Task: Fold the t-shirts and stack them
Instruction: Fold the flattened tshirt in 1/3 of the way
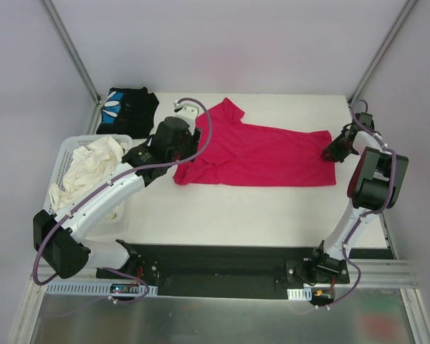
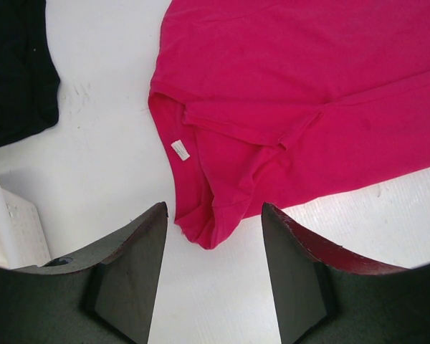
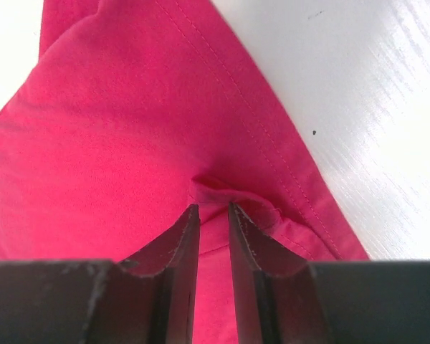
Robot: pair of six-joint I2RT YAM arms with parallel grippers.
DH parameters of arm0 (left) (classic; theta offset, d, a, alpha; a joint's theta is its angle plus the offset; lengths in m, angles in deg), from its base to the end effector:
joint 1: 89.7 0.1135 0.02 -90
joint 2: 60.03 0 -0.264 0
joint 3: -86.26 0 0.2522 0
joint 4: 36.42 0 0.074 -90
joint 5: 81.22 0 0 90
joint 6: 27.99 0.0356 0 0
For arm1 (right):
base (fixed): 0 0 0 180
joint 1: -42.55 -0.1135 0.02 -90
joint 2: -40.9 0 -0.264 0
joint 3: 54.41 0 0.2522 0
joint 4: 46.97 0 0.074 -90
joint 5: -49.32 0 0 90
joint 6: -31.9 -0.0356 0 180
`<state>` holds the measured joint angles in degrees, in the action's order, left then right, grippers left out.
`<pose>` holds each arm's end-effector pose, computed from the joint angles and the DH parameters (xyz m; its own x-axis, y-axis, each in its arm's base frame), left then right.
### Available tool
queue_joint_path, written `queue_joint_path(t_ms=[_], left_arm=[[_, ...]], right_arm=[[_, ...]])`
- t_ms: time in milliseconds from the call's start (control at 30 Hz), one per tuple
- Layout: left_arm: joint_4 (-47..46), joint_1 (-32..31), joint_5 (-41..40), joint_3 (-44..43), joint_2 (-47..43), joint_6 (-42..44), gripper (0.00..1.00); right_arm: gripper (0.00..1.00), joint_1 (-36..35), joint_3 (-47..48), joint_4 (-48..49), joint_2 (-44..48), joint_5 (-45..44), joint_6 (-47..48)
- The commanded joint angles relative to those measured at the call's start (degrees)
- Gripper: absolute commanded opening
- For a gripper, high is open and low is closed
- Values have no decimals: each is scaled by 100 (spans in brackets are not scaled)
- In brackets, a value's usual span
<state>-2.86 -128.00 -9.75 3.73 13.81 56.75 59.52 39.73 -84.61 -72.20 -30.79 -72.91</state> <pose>0.2374 -0.1731 0.3599 -0.3618 0.1750 -0.9157 0.3296 0.9428 0.0499 0.4055 -0.1174 0.1833 -0.7216 0.4835 -0.4955 0.3947 0.8753 0.2793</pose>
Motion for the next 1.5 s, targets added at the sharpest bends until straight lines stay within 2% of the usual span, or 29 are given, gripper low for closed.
queue_joint_path(t_ms=[0, 467, 567, 700, 1033, 1467], left_arm=[[-107, -46, -125, -207, -63, 69, 54], [-125, -45, -169, -312, 7, 148, 54], [-116, -45, -169, -338, 51, 148, 54], [-125, -46, -143, -356, 86, 148, 54], [-125, -46, -116, -277, 42, 113, 54], [-125, -46, 24, -163, -80, 86, 54]], right_arm=[[25, -27, 39, 50, -10, -22, -13], [33, -36, 338, -56, -318, -180, -31], [25, -36, 373, -56, -379, -180, -22], [1, -36, 391, -55, -380, -198, 4], [1, 52, 233, -56, -125, -418, 13], [1, 342, -611, 120, 561, -602, 57]])
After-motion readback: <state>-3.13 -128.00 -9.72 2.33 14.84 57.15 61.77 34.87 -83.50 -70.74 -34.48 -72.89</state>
